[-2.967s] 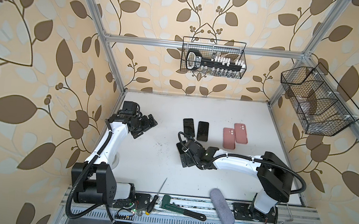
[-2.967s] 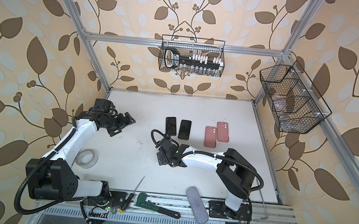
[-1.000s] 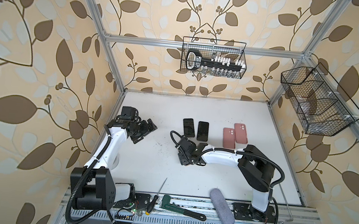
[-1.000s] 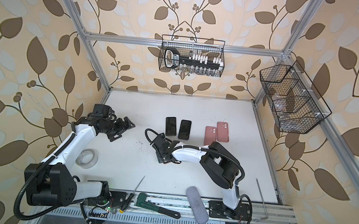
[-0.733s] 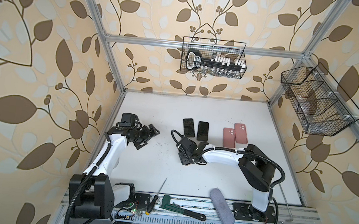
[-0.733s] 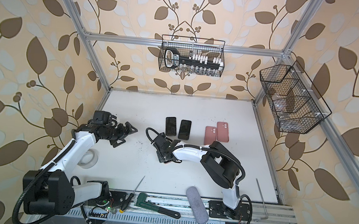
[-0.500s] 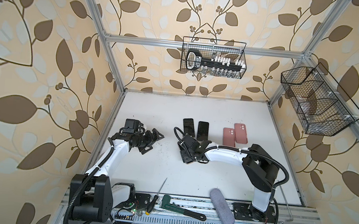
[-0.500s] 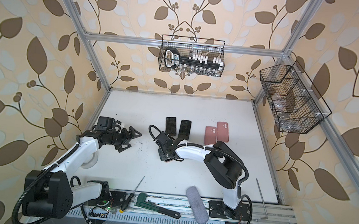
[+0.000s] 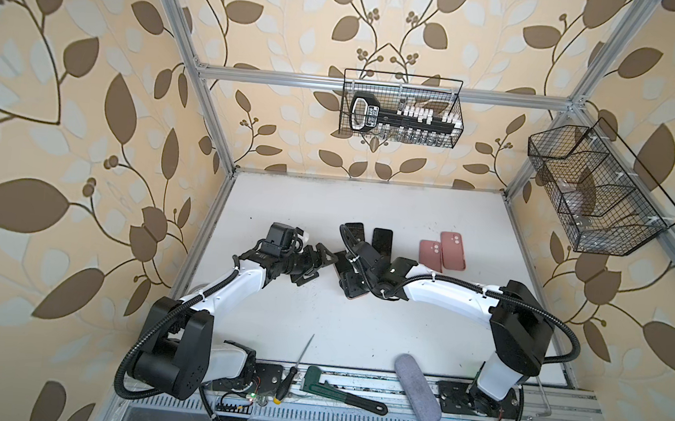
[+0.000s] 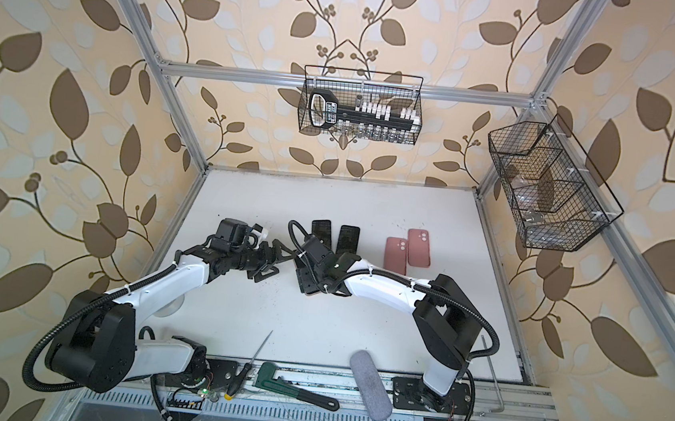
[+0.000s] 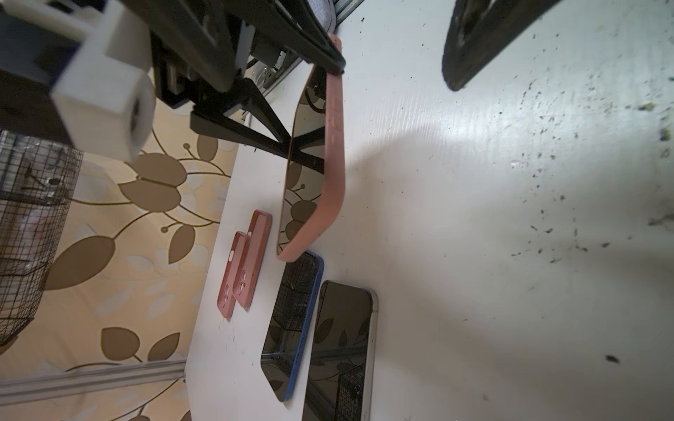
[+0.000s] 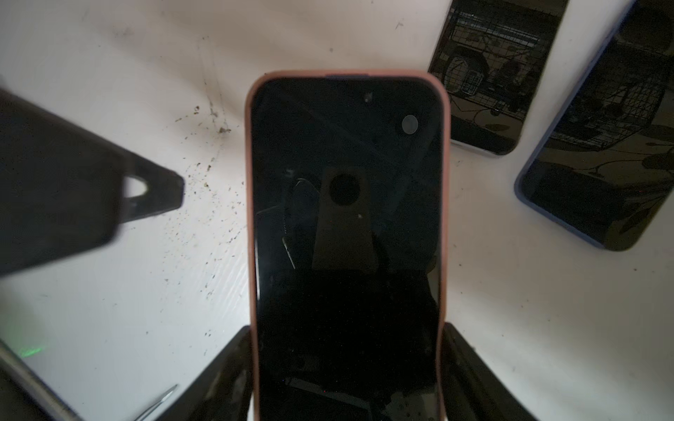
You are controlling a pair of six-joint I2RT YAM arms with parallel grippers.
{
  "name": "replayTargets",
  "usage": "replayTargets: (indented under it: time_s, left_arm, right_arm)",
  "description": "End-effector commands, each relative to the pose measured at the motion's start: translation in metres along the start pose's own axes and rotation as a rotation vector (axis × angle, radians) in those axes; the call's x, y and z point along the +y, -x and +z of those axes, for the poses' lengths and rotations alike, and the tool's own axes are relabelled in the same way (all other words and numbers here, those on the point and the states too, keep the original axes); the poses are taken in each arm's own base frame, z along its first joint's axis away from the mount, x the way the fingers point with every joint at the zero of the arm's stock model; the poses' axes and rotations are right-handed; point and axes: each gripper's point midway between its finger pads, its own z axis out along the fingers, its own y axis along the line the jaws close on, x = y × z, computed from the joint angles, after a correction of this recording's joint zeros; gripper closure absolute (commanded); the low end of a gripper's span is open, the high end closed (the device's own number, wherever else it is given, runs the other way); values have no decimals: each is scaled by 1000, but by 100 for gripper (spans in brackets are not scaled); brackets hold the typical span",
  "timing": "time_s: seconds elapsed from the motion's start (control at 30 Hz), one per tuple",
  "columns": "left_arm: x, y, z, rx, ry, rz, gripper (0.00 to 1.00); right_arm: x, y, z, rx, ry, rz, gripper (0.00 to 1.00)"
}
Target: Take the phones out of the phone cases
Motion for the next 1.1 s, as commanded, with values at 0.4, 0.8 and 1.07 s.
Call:
replayTargets:
  time_s: [0.4, 0.8, 1.07]
  left_arm:
    - [-25, 11, 17, -36, -92, 24, 48]
    - [-28, 11, 21, -43, -102, 9, 72]
    - [-29, 10, 24, -38, -103, 11, 76]
  right_arm:
    - [21, 10, -18, -60, 140, 34, 40]
    - [21, 10, -20, -69, 171, 53, 41]
    - [19, 12, -24, -82, 181, 64, 41]
